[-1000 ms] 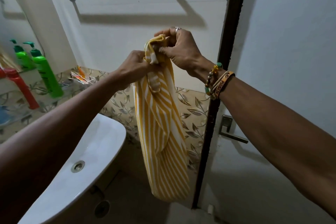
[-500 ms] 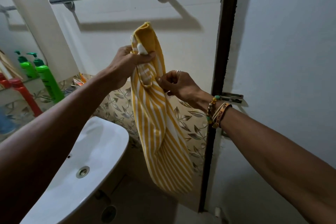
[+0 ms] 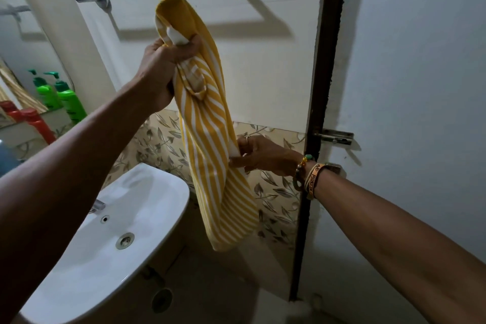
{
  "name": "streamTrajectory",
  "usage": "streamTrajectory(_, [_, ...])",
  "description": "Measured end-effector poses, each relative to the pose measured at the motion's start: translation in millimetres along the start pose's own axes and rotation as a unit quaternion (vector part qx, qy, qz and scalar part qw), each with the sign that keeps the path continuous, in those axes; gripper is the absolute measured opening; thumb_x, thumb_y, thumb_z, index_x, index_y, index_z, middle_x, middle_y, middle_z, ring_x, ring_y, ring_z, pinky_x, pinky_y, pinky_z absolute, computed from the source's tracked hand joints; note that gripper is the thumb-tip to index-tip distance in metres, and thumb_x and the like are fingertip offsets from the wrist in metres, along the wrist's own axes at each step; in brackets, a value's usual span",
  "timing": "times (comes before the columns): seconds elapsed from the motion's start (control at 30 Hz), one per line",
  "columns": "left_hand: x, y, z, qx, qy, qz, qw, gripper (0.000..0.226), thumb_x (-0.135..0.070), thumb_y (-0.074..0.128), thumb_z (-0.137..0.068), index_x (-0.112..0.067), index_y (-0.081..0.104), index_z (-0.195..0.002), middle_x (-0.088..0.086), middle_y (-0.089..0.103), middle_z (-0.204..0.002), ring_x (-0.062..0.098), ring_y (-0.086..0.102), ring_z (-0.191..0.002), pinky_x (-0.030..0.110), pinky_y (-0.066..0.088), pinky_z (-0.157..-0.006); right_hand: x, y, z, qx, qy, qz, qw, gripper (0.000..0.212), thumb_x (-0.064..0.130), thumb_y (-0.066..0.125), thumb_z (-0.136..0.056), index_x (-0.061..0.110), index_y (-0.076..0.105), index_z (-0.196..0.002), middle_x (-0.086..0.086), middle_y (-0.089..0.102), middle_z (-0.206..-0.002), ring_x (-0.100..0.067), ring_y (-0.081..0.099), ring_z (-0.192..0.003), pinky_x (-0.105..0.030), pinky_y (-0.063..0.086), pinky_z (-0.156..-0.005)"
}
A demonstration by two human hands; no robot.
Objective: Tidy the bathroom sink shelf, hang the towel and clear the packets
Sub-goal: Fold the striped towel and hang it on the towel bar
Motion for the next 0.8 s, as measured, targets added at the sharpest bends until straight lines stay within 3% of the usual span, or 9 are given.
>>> streamTrajectory(0.1, [-2.6,-3.8,1.1,-0.021,0.012,-0.011,1.000,0.034,-0.020,0.080,-0.080,-0.012,0.068,-0.111,0.004,0.078,-0.102,0.024,0.074,-0.096,0.034,0.060,-0.076,-4.4,1.4,-1.6,-0.038,-0.006,-0.006,0.999,0.042,0.022,0.076,-0.085,-0.003,0.064,-0.118,-0.014,0.071,-0.115,-0.029,0.070,-0.103,-0.046,0.058,-0.090])
streamTrajectory(0.2, [-2.4,-6.8,2.9,-0.041,0.020,-0.020,0.999,0.028,-0.019,0.079,-0.082,-0.014,0.068,-0.107,0.000,0.078,-0.097,0.021,0.075,-0.093,0.032,0.060,-0.074,-7.4,0.1,-1.8,-0.046,0.009,-0.058,0.997,0.034,0.012,0.075,-0.082,-0.001,0.068,-0.112,-0.017,0.071,-0.113,-0.035,0.068,-0.104,-0.054,0.054,-0.094])
streamTrajectory(0.27, [-1.6,-7.2,4.4,-0.048,0.018,-0.022,0.998,0.025,-0.019,0.078,-0.083,-0.015,0.068,-0.105,-0.001,0.079,-0.094,0.020,0.075,-0.092,0.030,0.060,-0.073,-8.7,1.1,-2.0,-0.021,0.037,-0.115,0.992,0.035,0.008,0.072,-0.073,0.000,0.069,-0.107,-0.018,0.071,-0.112,-0.036,0.069,-0.103,-0.052,0.057,-0.092])
streamTrajectory(0.37, [1.2,-6.2,5.5,-0.051,0.011,-0.017,0.998,0.024,-0.020,0.078,-0.083,-0.016,0.067,-0.104,-0.002,0.079,-0.092,0.019,0.076,-0.090,0.029,0.060,-0.070,-8.9,9.5,-1.7,0.054,0.062,-0.209,0.974,0.039,0.006,0.065,-0.069,0.007,0.069,-0.107,-0.008,0.076,-0.102,-0.026,0.073,-0.091,-0.039,0.061,-0.076])
streamTrajectory(0.57, [3.7,-9.1,3.8,-0.027,0.009,-0.019,0.999,0.025,-0.021,0.080,-0.081,-0.016,0.069,-0.102,0.000,0.079,-0.094,0.020,0.076,-0.089,0.030,0.061,-0.070,-9.0,10.2,6.3,0.124,0.070,-0.264,0.954,0.043,0.025,0.064,-0.084,0.016,0.058,-0.125,-0.006,0.069,-0.121,-0.026,0.067,-0.108,-0.040,0.056,-0.090])
streamTrajectory(0.63, [3.9,-11.9,2.5,-0.017,0.006,-0.023,1.000,0.027,-0.022,0.082,-0.080,-0.015,0.070,-0.103,0.001,0.078,-0.098,0.021,0.075,-0.092,0.032,0.061,-0.072,-9.8,2.8,9.8,0.105,0.050,-0.309,0.944,0.027,0.036,0.054,-0.093,0.022,0.071,-0.109,-0.002,0.073,-0.111,-0.021,0.069,-0.102,-0.035,0.055,-0.088])
streamTrajectory(0.7, [4.1,-16.3,0.6,-0.018,0.005,-0.024,1.000,0.029,-0.022,0.083,-0.077,-0.015,0.071,-0.102,0.003,0.078,-0.100,0.023,0.075,-0.095,0.033,0.060,-0.076,-14.1,-7.1,11.0,0.069,0.039,-0.348,0.934,0.037,0.031,0.043,-0.100,0.023,0.077,-0.091,0.000,0.073,-0.101,-0.018,0.069,-0.093,-0.031,0.054,-0.086])
streamTrajectory(0.77, [5.2,-21.2,-1.1,-0.024,0.005,-0.033,0.999,0.028,-0.021,0.084,-0.076,-0.015,0.072,-0.100,0.003,0.078,-0.101,0.023,0.074,-0.096,0.033,0.060,-0.077,-18.3,-16.1,10.6,0.022,0.042,-0.337,0.940,0.035,0.027,0.052,-0.093,0.007,0.070,-0.114,-0.008,0.069,-0.114,-0.024,0.065,-0.103,-0.039,0.051,-0.098])
streamTrajectory(0.8, [6.3,-23.5,-1.7,-0.026,0.006,-0.042,0.999,0.027,-0.021,0.084,-0.076,-0.016,0.072,-0.099,0.002,0.078,-0.100,0.023,0.075,-0.096,0.032,0.060,-0.076,-21.7,-21.1,10.6,0.002,0.048,-0.323,0.945,0.049,0.031,0.056,-0.090,0.000,0.059,-0.129,-0.013,0.063,-0.123,-0.029,0.058,-0.111,-0.045,0.044,-0.109])
Point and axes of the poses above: each hand's wrist, its own z-axis away from the middle knuckle, its own y-axis out of the palm, x = y × z, the point moved 1 cm from there along -z, towards the middle knuckle
